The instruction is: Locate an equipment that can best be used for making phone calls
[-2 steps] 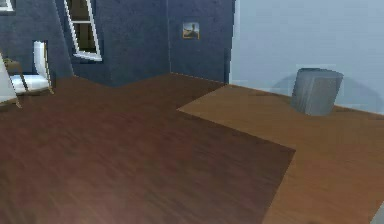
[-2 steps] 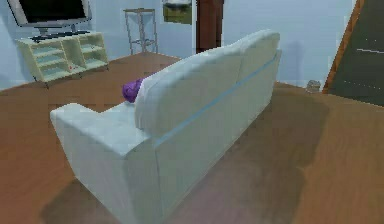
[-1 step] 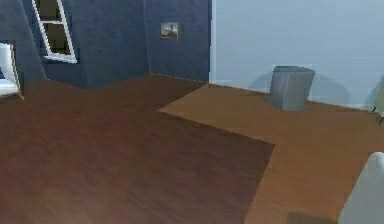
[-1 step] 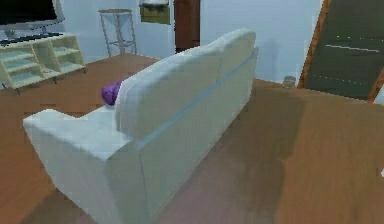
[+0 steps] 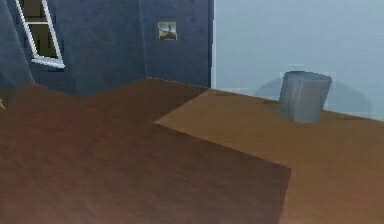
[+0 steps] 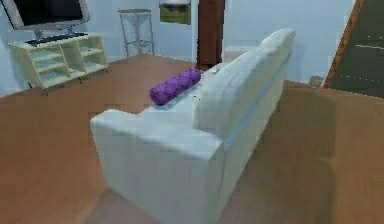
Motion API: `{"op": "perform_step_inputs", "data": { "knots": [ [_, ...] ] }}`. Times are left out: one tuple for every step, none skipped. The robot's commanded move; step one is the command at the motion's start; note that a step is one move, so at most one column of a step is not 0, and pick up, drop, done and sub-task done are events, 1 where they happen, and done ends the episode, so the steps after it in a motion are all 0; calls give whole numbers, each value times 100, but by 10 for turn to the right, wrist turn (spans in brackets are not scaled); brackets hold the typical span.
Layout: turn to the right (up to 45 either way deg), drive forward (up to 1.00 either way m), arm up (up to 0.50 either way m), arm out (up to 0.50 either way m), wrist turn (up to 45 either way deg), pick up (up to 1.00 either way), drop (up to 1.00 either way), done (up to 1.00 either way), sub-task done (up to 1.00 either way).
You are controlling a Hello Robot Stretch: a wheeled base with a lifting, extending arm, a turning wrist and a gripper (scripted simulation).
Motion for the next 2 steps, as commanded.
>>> {"op": "perform_step_inputs", "data": {
  "knots": [
    [300, 0, 0, 0, 0, 0, 0, 0, 0],
    [0, 100, 0, 0, 0, 0, 0, 0, 0]
  ]
}}
